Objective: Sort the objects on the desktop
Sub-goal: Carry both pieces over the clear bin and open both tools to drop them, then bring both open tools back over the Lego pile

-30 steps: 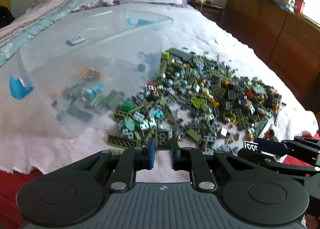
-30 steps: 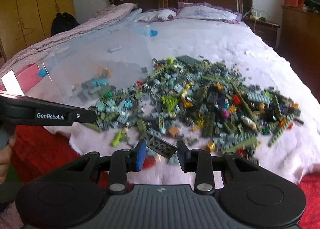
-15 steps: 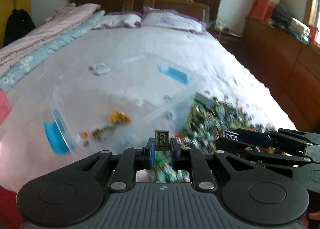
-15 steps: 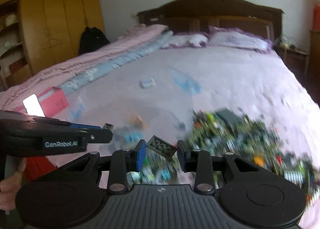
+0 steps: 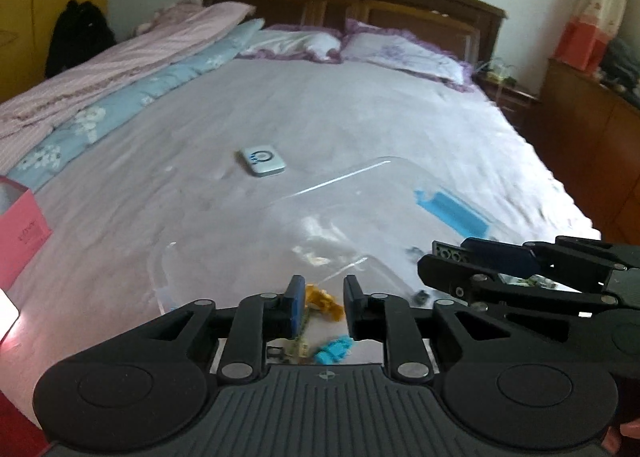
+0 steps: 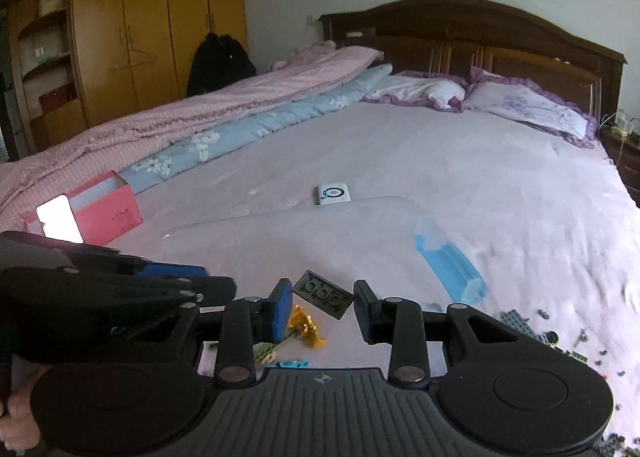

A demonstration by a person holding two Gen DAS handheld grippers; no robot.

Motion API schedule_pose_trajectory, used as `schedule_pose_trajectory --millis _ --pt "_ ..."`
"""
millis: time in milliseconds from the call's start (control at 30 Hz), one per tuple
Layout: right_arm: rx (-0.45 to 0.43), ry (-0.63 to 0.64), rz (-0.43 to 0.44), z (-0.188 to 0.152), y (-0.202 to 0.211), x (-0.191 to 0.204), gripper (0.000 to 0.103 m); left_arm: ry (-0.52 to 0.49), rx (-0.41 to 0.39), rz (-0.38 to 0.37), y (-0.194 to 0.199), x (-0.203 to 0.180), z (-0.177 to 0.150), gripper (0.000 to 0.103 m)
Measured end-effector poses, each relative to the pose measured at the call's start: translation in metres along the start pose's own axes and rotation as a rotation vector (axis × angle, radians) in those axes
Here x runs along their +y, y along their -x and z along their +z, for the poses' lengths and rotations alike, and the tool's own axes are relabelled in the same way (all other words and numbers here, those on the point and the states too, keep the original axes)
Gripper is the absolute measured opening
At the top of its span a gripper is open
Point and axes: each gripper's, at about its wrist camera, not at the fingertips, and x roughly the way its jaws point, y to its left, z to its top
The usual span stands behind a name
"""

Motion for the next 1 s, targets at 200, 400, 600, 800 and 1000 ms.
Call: schedule_pose_trajectory --millis 200,400,600,800,1000 --pt "-0.005 -0.038 0.002 -0.002 -0.003 -0.004 0.043 0.000 -0.012 0.012 0.007 0.008 -0.004 0.048" --pt "-0.013 -0.077 -0.033 -0.027 0.029 -0.018 0.051 -0.056 -0.029 0.015 0.022 -0.010 -0.020 0.072" --pt "0.020 -0.118 -0.082 -0.075 0.066 -0.038 0.055 -0.109 -0.026 -0.042 0.039 -0.037 -0.047 0.081" --pt "0.088 -0.188 -0.106 -0.135 0.089 -0.047 0.055 -0.228 -0.044 -0.007 0.049 -0.068 -0.084 0.084" --pt "0.162 -0.247 -0.116 -0.187 0.103 -0.050 0.054 -0.283 -0.058 -0.056 0.063 -0.082 -0.110 0.084"
